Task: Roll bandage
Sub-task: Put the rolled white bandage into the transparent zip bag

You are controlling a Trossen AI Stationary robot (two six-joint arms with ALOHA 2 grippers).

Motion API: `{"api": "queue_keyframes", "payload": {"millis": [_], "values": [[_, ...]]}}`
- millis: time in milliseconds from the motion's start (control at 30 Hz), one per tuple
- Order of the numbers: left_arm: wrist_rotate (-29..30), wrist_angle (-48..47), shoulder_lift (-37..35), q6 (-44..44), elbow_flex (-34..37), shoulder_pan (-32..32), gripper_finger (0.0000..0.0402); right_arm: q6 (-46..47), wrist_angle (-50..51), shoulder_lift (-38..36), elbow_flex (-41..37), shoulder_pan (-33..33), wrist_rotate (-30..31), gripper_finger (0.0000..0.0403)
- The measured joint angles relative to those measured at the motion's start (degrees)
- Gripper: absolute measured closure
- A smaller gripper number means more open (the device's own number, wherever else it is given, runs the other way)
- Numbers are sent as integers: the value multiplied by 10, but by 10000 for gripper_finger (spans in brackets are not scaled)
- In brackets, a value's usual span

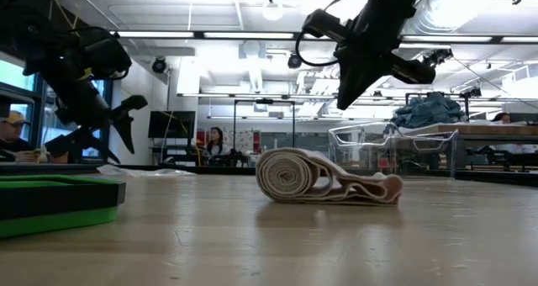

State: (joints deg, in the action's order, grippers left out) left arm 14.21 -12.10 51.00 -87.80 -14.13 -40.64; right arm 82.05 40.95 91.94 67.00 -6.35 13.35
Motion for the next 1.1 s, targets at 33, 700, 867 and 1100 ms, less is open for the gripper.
{"api": "queue_keyframes", "payload": {"millis": [33,700,867,1100], "values": [[1,-8,0,3,0,0,265,-3,0,0,0,0,0,403],[5,-35,14,-1,0,-28,267,-26,2,0,0,0,15,403],[5,-13,31,1,0,-39,267,-26,3,0,0,0,23,403],[-4,31,66,0,0,-51,267,-26,3,0,0,0,27,403]]}}
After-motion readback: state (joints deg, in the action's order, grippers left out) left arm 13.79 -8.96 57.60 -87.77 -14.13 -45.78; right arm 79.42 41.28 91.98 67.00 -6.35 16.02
